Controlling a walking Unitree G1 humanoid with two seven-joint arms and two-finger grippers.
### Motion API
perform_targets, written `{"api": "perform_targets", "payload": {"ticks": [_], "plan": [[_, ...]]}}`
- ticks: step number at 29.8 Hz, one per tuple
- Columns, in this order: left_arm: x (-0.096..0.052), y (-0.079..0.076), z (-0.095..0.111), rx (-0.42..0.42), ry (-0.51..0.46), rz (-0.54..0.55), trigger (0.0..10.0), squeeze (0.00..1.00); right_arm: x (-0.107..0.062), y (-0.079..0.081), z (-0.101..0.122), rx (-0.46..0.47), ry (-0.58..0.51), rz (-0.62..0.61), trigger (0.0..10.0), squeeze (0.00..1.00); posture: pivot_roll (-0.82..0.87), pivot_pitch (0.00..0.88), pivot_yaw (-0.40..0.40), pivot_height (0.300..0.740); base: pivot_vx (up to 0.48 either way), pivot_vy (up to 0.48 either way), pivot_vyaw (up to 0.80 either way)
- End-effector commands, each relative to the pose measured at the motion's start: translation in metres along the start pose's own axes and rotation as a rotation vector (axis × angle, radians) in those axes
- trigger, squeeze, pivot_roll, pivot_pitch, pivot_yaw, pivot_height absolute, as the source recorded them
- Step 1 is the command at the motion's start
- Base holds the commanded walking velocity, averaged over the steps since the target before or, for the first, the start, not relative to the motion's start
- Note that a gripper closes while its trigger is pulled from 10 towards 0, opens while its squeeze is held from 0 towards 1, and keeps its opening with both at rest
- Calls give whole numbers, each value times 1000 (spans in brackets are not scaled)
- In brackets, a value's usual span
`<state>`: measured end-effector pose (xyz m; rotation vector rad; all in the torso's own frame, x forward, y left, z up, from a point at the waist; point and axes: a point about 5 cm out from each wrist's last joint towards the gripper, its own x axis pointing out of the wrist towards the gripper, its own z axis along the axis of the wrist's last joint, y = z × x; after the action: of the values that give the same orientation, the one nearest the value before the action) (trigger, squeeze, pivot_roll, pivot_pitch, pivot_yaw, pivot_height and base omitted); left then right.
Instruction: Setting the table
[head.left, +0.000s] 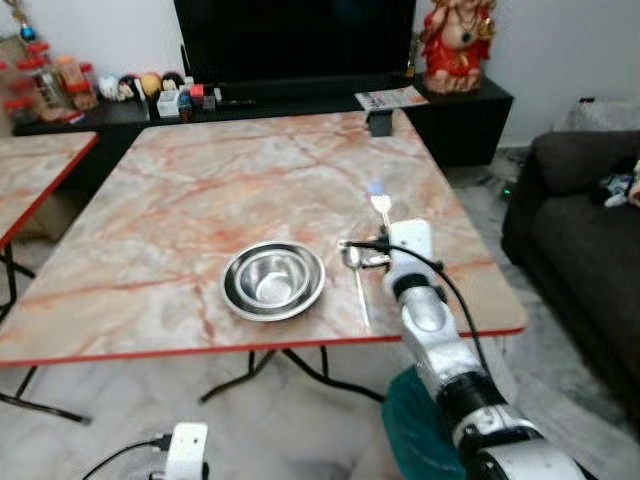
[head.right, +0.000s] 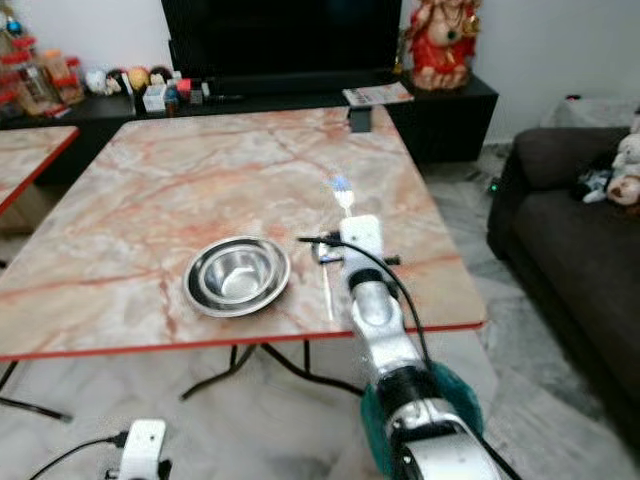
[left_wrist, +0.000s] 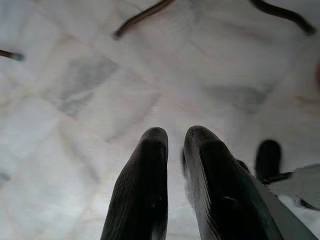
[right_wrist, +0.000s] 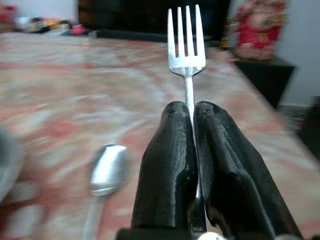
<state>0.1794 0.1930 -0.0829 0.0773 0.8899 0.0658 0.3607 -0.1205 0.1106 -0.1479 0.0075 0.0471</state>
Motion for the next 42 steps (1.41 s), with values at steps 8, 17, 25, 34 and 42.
{"api": "perform_targets", "payload": {"ticks": [8, 17, 25, 34, 42], "plan": [[-1, 10, -1, -6, 6, 27, 10000, 0, 1, 14, 4, 13, -2, 41, 10000, 0, -27, 0, 14, 740, 0, 0, 0], [-1, 12, -4, -4, 13, 29, 10000, 0, 0, 15, -3, 32, 55, 32, 10000, 0, -22, 0, 16, 740, 0, 0, 0], [-2, 13, -5, 0, 19, 27, 10000, 0, 1, 13, -13, 4, 146, -14, 10000, 0, -16, 0, 12, 740, 0, 0, 0], [-1, 12, -5, 4, 20, 15, 10000, 0, 2, 10, -15, 18, 180, -27, 10000, 0, -19, 0, 10, 740, 0, 0, 0], [-2, 11, -6, -4, 25, 10, 10000, 0, 8, 3, -13, 26, 212, -47, 10000, 0, -13, 0, 11, 740, 0, 0, 0]]}}
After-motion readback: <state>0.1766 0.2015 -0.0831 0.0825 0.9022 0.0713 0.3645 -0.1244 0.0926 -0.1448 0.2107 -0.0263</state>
